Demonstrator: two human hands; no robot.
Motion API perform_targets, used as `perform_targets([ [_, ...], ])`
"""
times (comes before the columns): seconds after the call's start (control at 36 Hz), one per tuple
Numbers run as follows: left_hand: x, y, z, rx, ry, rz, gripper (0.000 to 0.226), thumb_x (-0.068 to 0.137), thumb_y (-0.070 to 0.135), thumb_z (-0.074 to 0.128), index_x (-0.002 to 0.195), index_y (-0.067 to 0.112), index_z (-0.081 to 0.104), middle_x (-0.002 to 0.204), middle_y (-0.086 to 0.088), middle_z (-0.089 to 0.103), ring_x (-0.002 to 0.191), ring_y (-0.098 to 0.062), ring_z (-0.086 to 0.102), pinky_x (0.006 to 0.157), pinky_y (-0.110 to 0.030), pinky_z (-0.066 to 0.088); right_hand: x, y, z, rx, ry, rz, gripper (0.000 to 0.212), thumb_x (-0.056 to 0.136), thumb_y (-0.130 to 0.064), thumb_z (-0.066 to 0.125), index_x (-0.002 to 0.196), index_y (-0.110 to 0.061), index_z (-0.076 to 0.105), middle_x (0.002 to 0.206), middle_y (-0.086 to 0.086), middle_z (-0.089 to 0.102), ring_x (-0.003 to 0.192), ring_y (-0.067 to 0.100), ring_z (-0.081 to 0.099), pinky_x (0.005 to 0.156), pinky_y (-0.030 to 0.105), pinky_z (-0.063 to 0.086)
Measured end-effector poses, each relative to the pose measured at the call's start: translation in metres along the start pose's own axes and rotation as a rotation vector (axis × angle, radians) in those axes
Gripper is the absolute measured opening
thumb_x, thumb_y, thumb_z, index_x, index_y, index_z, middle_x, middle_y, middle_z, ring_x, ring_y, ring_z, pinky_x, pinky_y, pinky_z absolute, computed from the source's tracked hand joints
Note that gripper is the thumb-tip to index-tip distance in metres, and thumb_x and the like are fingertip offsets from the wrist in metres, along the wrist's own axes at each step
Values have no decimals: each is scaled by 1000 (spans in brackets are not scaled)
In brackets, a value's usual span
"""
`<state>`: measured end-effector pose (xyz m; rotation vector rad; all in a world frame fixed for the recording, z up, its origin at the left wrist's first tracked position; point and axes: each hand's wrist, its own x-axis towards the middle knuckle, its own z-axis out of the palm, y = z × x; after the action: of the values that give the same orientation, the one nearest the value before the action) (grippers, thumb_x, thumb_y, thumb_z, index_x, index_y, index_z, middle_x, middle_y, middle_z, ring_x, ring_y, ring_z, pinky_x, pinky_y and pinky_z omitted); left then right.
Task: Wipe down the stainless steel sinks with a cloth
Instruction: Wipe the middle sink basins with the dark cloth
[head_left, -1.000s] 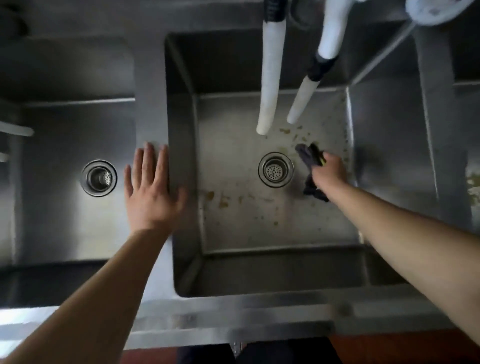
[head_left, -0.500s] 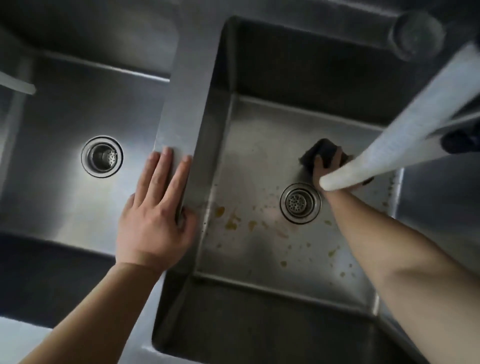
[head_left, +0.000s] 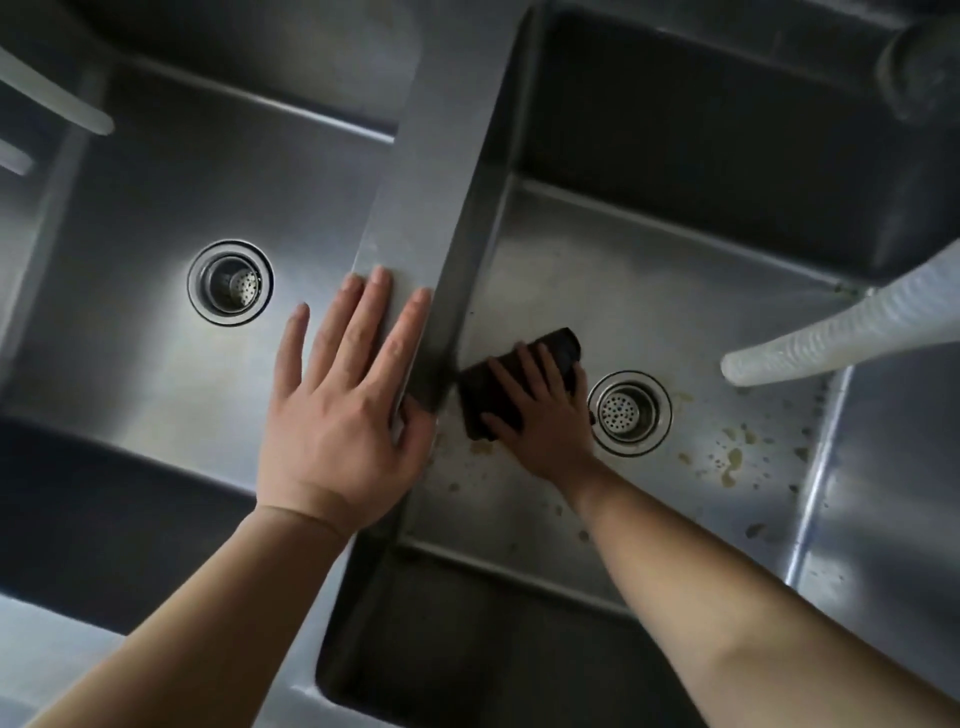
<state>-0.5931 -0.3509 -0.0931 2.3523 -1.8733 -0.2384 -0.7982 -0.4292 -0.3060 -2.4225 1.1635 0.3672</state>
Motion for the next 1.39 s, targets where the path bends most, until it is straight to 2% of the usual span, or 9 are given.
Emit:
perform_targets([
  [0.19, 1, 1, 0, -72, 44, 98, 68, 86, 19, 47, 152, 5, 36, 160, -16, 30, 151, -32, 24, 122, -50, 23, 94, 15, -61, 274, 51, 682, 70, 98, -66, 28, 156, -45, -4, 167, 3, -13, 152, 28, -19, 117, 65, -8],
  [0.28, 1, -1, 1, -89, 59, 102, 70, 84, 15, 53, 151, 5, 38, 159, -15, 32, 150, -31, 25, 122, -50, 24, 151, -7, -84, 462, 81, 816, 69, 100, -61, 30, 157, -42, -4, 167, 8, -16, 151, 34, -22, 114, 70, -10],
  [0.44, 1, -2, 2, -124, 68, 88, 70, 83, 15, 53, 152, 8, 39, 159, -12, 33, 150, -30, 26, 120, -51, 26, 186, -36, -83, 430, 122, 658, 61, 104, -52, 27, 157, -43, -2, 167, 7, -15, 151, 31, -21, 114, 69, -9],
  [0.58, 0, -1, 0, -126, 57, 84, 72, 83, 17, 56, 152, 8, 38, 160, -13, 32, 151, -30, 25, 122, -50, 24, 95, -47, -33, 183, 59, 405, 62, 103, -55, 26, 157, -43, 1, 168, 5, -11, 153, 28, -17, 116, 65, -7],
  [0.78, 0, 0, 0, -128, 43, 70, 74, 81, 17, 55, 153, 8, 37, 161, -13, 31, 151, -30, 23, 123, -49, 22, -108, -79, 69, -92, -86, -255, 61, 94, -57, 39, 153, -47, 25, 165, 5, 20, 153, 28, 4, 106, 71, 33],
  [0.94, 0, 0, 1, -141, 62, 74, 73, 82, 20, 53, 153, 8, 38, 160, -13, 32, 151, -30, 24, 124, -47, 20, -58, -37, 42, -258, -136, -712, 57, 96, -61, 41, 151, -52, 27, 165, -3, 20, 153, 24, 12, 115, 67, 19],
  [1.25, -1, -3, 4, -125, 72, 69, 76, 82, 19, 57, 154, 11, 35, 162, -13, 29, 152, -28, 20, 125, -44, 16, -13, -32, 14, -167, -66, -401, 56, 100, -56, 41, 154, -45, 28, 167, 3, 11, 154, 32, 3, 115, 69, 10],
  [1.33, 0, -2, 4, -132, 73, 66, 76, 81, 19, 56, 154, 11, 36, 161, -12, 30, 152, -28, 21, 125, -44, 17, -24, -36, 18, -163, -89, -435, 60, 99, -54, 46, 154, -43, 27, 167, 8, 13, 153, 37, 4, 113, 74, 10],
  [1.39, 0, -2, 4, -134, 75, 64, 76, 81, 20, 55, 154, 11, 36, 161, -12, 30, 152, -28, 21, 125, -45, 18, -34, -33, 19, -240, -134, -598, 58, 96, -55, 49, 151, -46, 34, 165, 8, 20, 152, 38, 12, 112, 75, 15],
])
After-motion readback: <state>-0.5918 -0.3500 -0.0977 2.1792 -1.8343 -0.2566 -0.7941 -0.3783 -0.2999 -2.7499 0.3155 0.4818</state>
